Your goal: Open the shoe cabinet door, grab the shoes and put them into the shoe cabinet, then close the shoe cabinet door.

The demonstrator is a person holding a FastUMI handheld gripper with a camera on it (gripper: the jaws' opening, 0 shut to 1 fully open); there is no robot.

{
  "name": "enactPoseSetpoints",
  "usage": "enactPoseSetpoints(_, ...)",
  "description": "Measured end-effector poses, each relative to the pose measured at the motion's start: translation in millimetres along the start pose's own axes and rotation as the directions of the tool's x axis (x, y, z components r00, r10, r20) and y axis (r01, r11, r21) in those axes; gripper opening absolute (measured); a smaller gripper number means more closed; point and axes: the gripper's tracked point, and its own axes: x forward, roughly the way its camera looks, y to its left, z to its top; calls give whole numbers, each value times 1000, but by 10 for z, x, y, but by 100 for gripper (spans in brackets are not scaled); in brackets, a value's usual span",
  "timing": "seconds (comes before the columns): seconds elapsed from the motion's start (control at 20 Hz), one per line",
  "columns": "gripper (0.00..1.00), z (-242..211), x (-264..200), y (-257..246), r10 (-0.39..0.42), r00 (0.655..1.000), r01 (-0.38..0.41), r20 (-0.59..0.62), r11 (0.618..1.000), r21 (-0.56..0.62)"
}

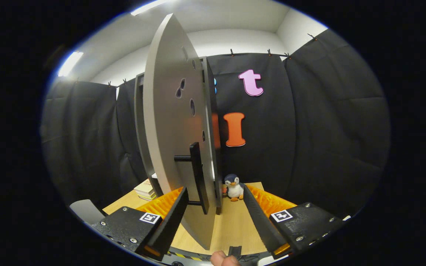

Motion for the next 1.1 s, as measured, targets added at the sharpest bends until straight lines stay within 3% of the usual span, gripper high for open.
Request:
enactPoseSetpoints(0.5,91,23,86,300,-77,996,78,-37,997,4)
enactPoseSetpoints(1.1,91,31,538,1664,-66,996,58,-68,992,-116)
